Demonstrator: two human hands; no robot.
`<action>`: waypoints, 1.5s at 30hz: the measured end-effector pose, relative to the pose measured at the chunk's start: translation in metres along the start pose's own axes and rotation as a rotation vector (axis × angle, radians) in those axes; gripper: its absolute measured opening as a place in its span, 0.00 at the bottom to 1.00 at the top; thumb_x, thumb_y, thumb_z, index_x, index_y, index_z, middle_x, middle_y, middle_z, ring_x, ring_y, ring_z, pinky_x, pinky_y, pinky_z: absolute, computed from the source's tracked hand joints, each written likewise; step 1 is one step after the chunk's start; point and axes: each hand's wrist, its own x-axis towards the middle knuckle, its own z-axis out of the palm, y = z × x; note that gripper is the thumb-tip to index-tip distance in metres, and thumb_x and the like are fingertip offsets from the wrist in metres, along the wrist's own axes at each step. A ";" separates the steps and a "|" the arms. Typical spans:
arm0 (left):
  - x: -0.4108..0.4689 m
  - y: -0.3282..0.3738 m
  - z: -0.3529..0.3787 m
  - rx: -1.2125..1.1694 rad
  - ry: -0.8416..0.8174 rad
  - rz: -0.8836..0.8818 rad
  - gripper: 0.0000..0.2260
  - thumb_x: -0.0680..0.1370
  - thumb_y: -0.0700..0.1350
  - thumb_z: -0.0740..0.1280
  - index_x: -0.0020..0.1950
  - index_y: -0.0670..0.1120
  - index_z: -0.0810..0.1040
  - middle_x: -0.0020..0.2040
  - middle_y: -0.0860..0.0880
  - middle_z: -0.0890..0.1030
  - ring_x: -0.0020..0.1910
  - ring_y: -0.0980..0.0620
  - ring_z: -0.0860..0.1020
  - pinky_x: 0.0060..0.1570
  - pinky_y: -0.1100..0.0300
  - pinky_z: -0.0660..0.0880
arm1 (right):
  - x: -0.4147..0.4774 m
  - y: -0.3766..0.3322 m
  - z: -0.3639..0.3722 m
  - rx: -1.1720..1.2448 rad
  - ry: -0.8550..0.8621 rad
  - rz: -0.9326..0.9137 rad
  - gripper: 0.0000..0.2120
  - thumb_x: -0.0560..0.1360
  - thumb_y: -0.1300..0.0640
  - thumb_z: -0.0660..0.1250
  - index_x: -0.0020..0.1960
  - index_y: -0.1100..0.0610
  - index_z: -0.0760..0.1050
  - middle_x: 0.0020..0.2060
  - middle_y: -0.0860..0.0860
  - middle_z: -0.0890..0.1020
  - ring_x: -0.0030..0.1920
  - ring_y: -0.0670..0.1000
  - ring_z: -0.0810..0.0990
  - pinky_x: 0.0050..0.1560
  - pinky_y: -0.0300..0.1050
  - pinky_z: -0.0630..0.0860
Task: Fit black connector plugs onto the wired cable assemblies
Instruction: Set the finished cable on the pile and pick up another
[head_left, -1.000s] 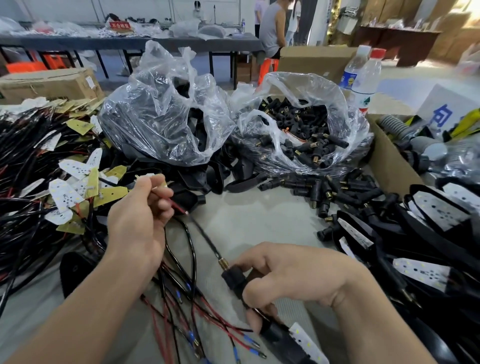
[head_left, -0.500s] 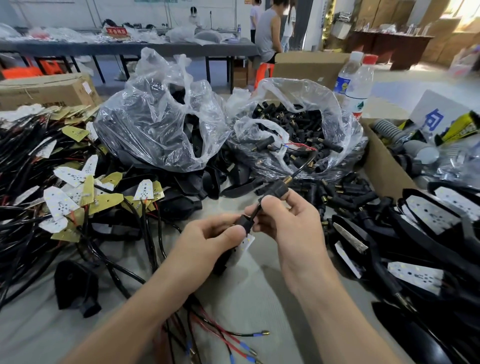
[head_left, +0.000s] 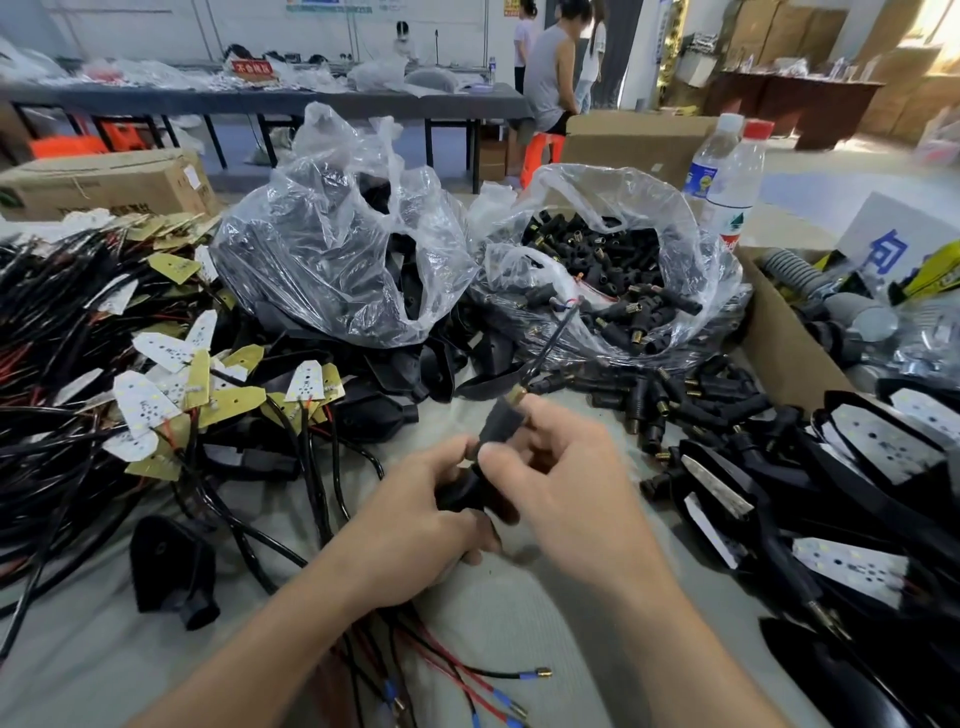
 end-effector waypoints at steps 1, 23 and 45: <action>0.000 -0.001 0.000 -0.013 -0.004 -0.020 0.18 0.63 0.44 0.69 0.51 0.56 0.81 0.39 0.49 0.85 0.27 0.53 0.78 0.24 0.61 0.72 | 0.000 0.000 0.000 -0.045 -0.024 -0.002 0.06 0.75 0.63 0.69 0.42 0.53 0.78 0.29 0.53 0.77 0.30 0.48 0.74 0.31 0.45 0.73; -0.009 0.006 0.005 -0.076 0.030 0.168 0.15 0.61 0.33 0.66 0.40 0.51 0.81 0.34 0.48 0.80 0.32 0.50 0.80 0.33 0.56 0.77 | -0.013 -0.019 -0.010 -0.184 -0.246 -0.093 0.06 0.76 0.61 0.71 0.43 0.51 0.80 0.31 0.53 0.75 0.34 0.54 0.72 0.38 0.52 0.74; -0.022 0.002 -0.001 -0.136 0.052 0.083 0.08 0.62 0.40 0.71 0.40 0.41 0.82 0.35 0.42 0.82 0.31 0.46 0.80 0.35 0.53 0.77 | -0.006 -0.009 0.018 0.342 -0.384 0.178 0.08 0.73 0.62 0.65 0.48 0.60 0.82 0.42 0.69 0.78 0.41 0.62 0.73 0.33 0.45 0.77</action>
